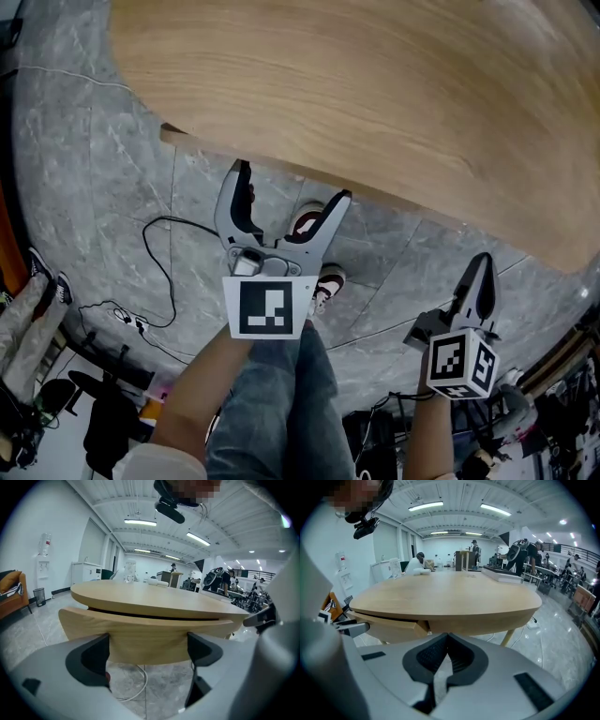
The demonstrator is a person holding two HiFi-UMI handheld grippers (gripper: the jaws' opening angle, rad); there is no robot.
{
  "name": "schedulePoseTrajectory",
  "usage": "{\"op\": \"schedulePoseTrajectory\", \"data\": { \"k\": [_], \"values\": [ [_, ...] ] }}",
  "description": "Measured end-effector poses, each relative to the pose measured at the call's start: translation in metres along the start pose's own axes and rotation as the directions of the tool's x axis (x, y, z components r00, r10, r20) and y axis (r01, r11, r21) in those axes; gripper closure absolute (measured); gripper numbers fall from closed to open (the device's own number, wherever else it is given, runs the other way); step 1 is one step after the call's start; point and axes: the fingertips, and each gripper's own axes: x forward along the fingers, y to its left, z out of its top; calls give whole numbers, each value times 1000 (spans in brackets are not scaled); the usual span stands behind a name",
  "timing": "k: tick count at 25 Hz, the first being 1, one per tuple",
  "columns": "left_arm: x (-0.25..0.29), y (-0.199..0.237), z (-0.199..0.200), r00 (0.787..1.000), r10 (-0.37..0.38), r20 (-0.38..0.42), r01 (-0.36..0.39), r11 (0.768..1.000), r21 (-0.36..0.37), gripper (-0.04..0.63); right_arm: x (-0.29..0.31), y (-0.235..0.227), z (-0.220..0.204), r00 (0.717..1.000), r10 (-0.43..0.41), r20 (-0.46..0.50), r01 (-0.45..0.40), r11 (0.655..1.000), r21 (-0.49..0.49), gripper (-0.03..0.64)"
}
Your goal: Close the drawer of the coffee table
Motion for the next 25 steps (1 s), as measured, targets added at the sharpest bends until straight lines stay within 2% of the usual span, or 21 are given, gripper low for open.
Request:
{"op": "schedulePoseTrajectory", "data": {
  "k": [11,25],
  "values": [
    [18,-3,16,1000,-6,20,5,1000,24,77,4,2,-1,1000,4,-7,-4,1000,5,615],
    [36,-3,28,993,-7,115,3,999,35,77,-3,1,2,1000,12,15,-12,1000,3,615]
  ]
}}
